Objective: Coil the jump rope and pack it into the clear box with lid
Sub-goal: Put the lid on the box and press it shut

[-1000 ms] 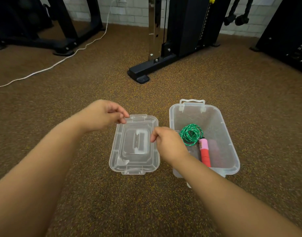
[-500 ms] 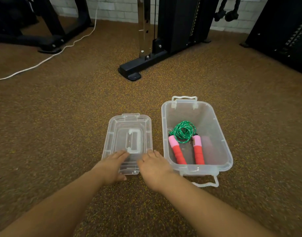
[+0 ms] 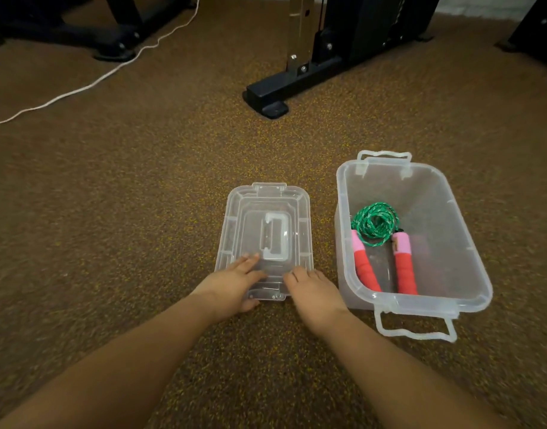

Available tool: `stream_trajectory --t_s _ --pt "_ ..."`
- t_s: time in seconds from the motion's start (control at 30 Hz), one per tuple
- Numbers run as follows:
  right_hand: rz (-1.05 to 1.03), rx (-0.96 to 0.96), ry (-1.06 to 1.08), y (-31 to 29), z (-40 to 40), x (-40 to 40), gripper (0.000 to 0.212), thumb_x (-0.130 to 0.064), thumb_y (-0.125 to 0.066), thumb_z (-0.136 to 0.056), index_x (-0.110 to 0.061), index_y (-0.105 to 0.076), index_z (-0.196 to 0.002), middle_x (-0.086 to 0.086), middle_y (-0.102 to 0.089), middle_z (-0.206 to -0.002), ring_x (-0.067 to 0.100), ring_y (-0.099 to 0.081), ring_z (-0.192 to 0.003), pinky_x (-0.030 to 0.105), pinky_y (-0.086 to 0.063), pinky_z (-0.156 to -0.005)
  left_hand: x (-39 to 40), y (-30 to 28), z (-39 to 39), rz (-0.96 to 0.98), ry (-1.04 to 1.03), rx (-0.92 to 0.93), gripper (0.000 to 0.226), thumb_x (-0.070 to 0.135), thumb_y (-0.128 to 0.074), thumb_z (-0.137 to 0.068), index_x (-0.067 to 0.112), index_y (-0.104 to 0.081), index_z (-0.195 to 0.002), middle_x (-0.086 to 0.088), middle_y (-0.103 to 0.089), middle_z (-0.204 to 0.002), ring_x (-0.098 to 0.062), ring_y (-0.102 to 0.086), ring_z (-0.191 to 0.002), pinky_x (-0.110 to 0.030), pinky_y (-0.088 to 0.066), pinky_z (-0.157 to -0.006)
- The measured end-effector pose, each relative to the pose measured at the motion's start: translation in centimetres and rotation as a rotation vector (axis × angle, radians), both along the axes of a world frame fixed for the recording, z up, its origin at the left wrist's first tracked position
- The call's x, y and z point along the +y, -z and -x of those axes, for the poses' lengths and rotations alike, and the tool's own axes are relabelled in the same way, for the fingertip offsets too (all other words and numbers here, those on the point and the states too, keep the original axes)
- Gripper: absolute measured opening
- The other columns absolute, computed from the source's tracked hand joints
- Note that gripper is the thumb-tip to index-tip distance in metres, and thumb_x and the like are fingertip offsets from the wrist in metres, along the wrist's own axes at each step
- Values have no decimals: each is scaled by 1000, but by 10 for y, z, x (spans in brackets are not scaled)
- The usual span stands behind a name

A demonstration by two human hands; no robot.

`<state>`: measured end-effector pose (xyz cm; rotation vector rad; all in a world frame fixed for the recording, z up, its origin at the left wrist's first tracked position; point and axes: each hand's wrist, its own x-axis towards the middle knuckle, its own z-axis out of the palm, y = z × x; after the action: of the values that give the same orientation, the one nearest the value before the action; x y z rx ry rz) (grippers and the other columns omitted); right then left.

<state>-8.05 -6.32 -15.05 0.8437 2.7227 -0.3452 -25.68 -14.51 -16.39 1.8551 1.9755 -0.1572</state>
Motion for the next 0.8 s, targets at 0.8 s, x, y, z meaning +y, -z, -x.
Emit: stream_trajectory --t_s 0.8 --pt "634 1138 280 -246 -35 71 27 -15 -52 -94 -14 -60 -120 3 -67 -110 15 -64 -100 34 -52 -92 33 -184 9 -681 -756 -956 53 35 -81 -63 22 -65 -112 1 -72 -106 -13 -69 -95 -32 -53 -80"
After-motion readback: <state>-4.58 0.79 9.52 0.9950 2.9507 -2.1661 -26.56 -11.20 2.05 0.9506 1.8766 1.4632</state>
